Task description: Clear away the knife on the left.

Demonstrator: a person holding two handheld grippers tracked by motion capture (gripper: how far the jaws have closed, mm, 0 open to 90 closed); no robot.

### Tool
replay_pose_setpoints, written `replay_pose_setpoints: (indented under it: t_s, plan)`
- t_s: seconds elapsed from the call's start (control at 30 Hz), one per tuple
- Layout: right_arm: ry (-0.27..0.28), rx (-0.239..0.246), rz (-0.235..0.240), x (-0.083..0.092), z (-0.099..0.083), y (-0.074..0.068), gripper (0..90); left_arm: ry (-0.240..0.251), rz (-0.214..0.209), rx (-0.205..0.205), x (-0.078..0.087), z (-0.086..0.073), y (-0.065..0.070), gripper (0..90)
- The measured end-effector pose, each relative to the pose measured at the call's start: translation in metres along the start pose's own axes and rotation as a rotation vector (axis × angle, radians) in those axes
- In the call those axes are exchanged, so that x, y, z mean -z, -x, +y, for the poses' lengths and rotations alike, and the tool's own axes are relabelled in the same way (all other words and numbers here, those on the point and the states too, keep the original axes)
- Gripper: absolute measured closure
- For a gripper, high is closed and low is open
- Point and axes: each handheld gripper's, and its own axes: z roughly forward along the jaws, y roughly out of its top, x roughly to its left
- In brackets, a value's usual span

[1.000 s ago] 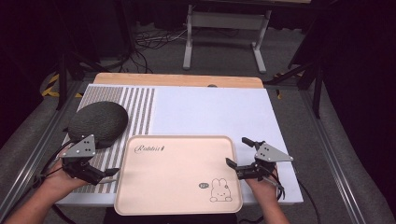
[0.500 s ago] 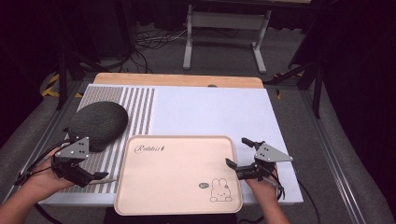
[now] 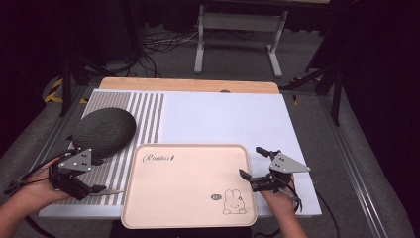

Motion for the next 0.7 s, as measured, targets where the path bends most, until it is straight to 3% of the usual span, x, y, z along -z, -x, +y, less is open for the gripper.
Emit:
replay_pose_setpoints:
  t_s: [0.2,0.43,0.7]
  plan:
    - [-0.004,-0.003,0.006,-0.001,0.000,0.000,4.5,-0.045,-0.026,0.009,-0.001,-0.009,-0.005,19.5]
    - [-0.010,0.007,0.022,-0.002,0.001,-0.002,4.5,-0.155,-0.015,-0.002,-0.002,-0.021,-0.010,22.9]
    - [-0.013,0.005,0.035,-0.003,0.000,-0.001,4.5,-0.208,-0.040,-0.014,-0.002,-0.031,-0.015,29.7]
